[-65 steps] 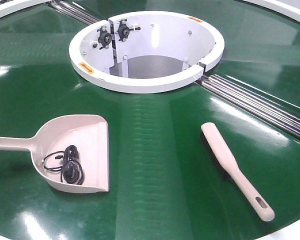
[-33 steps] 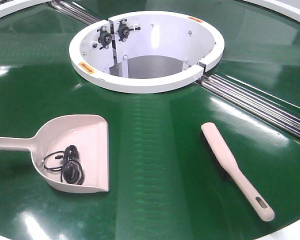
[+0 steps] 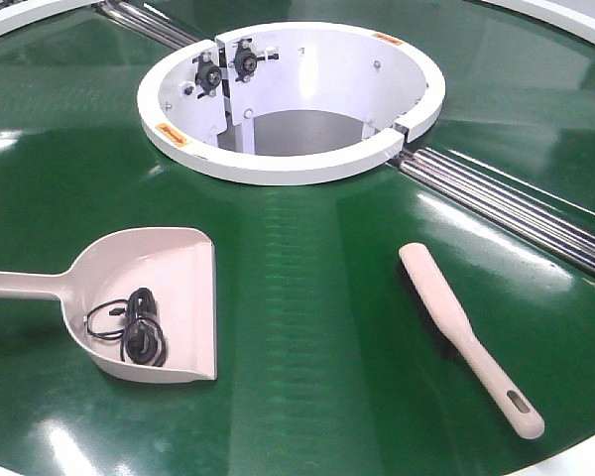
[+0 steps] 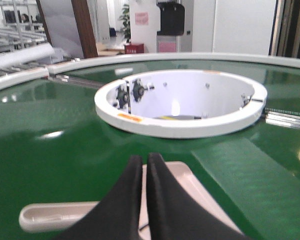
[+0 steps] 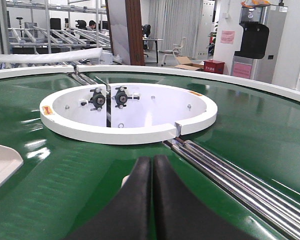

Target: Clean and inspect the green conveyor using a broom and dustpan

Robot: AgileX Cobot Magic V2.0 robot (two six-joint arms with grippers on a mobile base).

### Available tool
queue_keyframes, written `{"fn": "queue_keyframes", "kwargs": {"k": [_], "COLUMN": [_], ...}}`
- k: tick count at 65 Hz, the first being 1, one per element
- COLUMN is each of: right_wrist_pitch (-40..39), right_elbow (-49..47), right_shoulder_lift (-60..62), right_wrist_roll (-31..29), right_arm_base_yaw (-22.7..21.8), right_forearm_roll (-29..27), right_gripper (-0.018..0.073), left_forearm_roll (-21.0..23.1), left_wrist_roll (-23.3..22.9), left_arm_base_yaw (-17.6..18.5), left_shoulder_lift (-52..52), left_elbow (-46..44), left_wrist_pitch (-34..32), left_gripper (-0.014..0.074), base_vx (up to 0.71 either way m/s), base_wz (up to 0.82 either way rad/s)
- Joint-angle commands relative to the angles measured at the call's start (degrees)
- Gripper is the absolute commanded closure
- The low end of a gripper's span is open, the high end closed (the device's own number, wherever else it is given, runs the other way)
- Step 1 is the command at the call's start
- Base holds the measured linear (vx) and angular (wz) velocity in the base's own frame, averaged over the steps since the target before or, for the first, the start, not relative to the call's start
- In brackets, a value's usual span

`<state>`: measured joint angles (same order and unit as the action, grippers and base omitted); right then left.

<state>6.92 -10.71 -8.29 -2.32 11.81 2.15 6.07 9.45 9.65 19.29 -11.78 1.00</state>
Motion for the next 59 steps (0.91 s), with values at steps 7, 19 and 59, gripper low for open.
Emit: {"fn": "queue_keyframes", "kwargs": {"k": [7, 19, 59], "right_wrist_pitch": [-4.5, -4.5, -4.5], "right_elbow": [-1.5, -1.5, -1.5], "right_shoulder_lift": [-0.7, -0.7, -0.7], "right_wrist_roll": [-0.5, -0.5, -0.5], "right_arm_base_yaw": [-0.2, -0.2, -0.2], "right_forearm_roll": [0.0, 0.0, 0.0], "right_gripper": [0.0568, 0.0568, 0.0568], "left_forearm_roll": [-4.2, -2.3, -3.3], "left_wrist_roll": [-6.8, -8.5, -9.8], "left_arm_base_yaw": [-1.1, -6.6, -7.1], "left_shoulder_lift": [-7.1, -17.9, -20.8], "left_elbow": [6.6, 13.9, 14.0], "left_wrist_pitch": [-4.4, 0.3, 1.7], "left_gripper": [0.0603, 0.0603, 0.0603], "base_vx": [0.00, 0.00, 0.00], "base_wz": [0.00, 0.00, 0.00]}}
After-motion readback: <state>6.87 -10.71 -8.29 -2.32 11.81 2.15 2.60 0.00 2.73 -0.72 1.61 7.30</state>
